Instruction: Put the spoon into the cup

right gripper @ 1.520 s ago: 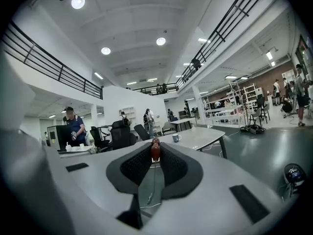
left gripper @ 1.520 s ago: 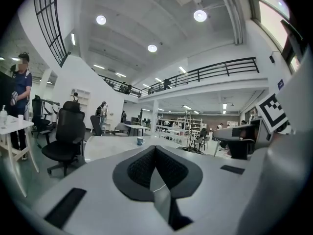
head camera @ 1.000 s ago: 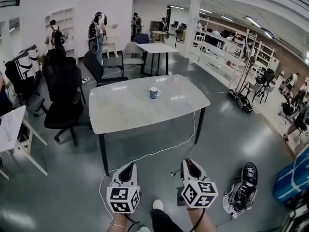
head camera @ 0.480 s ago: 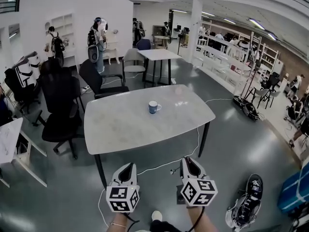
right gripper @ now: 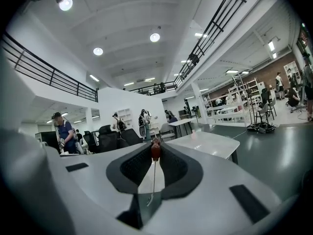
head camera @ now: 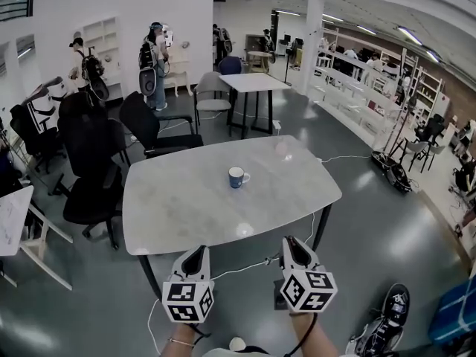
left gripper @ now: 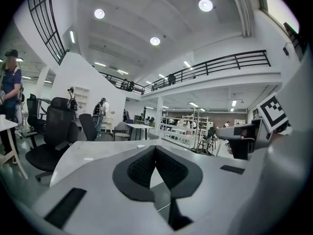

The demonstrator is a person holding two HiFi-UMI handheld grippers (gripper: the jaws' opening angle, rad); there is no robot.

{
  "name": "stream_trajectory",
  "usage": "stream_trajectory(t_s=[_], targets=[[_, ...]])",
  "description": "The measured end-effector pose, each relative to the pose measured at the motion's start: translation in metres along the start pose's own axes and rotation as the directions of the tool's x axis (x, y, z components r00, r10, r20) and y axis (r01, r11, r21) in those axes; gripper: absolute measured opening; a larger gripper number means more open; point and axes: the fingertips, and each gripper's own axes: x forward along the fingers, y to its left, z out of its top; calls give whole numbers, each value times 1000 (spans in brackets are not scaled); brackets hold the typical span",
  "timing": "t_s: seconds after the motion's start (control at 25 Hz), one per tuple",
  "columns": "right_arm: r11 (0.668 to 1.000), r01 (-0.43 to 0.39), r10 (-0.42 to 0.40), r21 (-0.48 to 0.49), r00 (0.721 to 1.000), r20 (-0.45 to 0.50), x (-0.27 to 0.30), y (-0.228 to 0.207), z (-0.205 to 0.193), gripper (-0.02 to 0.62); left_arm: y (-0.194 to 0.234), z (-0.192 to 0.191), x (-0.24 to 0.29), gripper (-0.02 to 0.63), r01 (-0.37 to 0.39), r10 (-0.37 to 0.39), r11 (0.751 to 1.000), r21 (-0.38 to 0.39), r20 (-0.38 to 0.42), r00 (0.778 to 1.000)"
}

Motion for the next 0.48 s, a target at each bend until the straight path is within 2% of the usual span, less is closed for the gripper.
stream_trajectory(t_s=[0.28,0.48], targets=[[1000,-19,19,8,1000,-24,33,-13,1,69,5,-5,30,18,-22,22,1000,-5,-31,999],[1000,-18,18,18,999,-26,56,-24,5,69,8,-1,61,18,-19,19,1000,-20,-24,1000]])
